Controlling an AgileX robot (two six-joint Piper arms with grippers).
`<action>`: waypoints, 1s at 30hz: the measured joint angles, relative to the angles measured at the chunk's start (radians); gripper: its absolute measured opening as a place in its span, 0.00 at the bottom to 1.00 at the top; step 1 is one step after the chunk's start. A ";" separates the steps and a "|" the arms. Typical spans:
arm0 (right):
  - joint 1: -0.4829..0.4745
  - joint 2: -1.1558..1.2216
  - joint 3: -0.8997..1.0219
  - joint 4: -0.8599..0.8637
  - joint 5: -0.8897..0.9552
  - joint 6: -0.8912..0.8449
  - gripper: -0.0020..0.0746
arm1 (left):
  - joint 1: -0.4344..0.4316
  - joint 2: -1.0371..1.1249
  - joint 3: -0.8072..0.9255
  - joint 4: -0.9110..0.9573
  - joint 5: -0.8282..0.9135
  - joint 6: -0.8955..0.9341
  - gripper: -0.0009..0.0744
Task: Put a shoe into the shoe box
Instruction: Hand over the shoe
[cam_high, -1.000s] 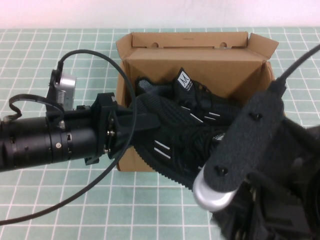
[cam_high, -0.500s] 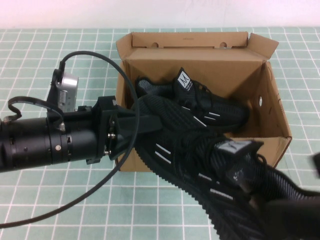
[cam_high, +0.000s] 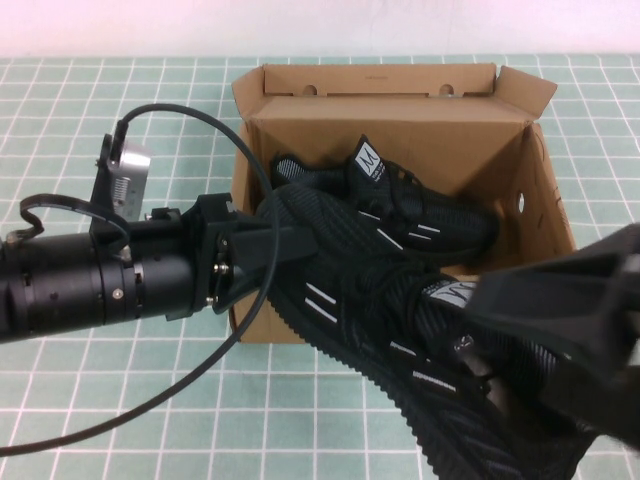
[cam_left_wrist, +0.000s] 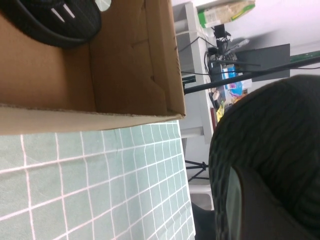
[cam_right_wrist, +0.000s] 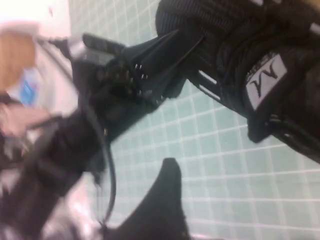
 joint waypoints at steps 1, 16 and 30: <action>0.000 0.002 0.026 -0.032 -0.030 0.076 0.90 | 0.000 0.000 0.000 0.000 -0.002 0.000 0.20; 0.000 0.019 0.176 -0.457 -0.133 0.694 0.90 | 0.000 0.000 0.000 0.000 -0.008 0.002 0.20; 0.000 0.140 0.178 -0.618 -0.152 0.904 0.90 | 0.000 0.000 0.000 0.002 -0.008 0.002 0.20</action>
